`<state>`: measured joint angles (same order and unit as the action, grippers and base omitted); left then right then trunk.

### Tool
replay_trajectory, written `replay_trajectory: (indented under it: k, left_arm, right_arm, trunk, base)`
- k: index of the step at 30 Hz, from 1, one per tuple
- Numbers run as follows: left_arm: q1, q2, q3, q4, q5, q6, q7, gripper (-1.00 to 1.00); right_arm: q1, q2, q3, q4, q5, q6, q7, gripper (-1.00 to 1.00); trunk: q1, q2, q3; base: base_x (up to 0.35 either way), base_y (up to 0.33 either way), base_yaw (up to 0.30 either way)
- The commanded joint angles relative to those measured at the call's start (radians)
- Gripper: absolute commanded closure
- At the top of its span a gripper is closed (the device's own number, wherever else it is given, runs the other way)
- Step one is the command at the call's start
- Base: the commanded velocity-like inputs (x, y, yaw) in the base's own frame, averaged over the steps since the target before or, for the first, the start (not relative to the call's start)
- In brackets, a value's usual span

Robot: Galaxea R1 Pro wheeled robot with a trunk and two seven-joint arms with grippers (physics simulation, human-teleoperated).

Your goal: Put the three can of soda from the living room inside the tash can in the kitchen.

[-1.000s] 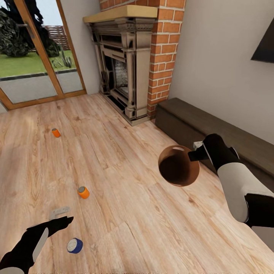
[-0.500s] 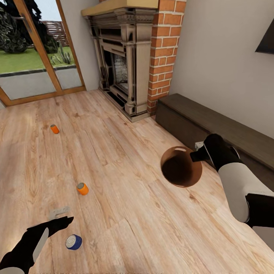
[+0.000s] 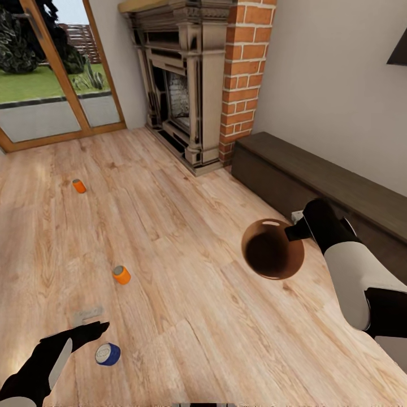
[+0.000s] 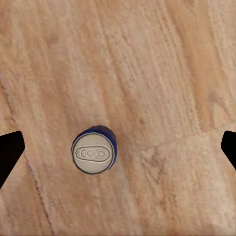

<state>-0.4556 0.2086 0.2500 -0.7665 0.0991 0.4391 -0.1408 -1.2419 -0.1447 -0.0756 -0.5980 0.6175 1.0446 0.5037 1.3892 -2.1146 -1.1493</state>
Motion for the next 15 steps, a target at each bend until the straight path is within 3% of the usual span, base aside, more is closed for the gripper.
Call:
replay_trajectory:
  k: [1, 5, 11, 15]
  left_arm:
    - [0.000, 0.000, 0.000, 0.000, -0.001, 0.000, 0.000, -1.00]
    - [0.000, 0.000, 0.000, 0.001, 0.000, 0.000, 0.000, -1.00]
    - [0.000, -0.001, 0.000, 0.000, 0.000, -0.001, -0.001, -1.00]
    - [0.000, -0.001, 0.000, 0.003, -0.001, 0.000, -0.001, -1.00]
  right_arm:
    - [-0.001, 0.000, -0.001, 0.000, -0.015, 0.003, 0.003, 1.00]
    - [-0.001, 0.000, -0.001, 0.000, -0.014, 0.003, 0.003, 1.00]
    - [-0.001, -0.001, 0.000, 0.000, -0.013, 0.003, 0.003, 1.00]
    - [-0.001, -0.001, 0.001, 0.000, -0.012, 0.003, 0.003, 1.00]
  trunk:
    - [0.004, -0.007, -0.004]
    - [0.019, -0.035, -0.022]
    - [0.019, -0.035, -0.029]
    - [0.019, -0.035, -0.034]
  base:
    - [0.000, 0.000, 0.000]
    - [0.000, 0.000, 0.000]
    - [0.017, 0.005, 0.000]
    - [0.096, 0.144, 0.000]
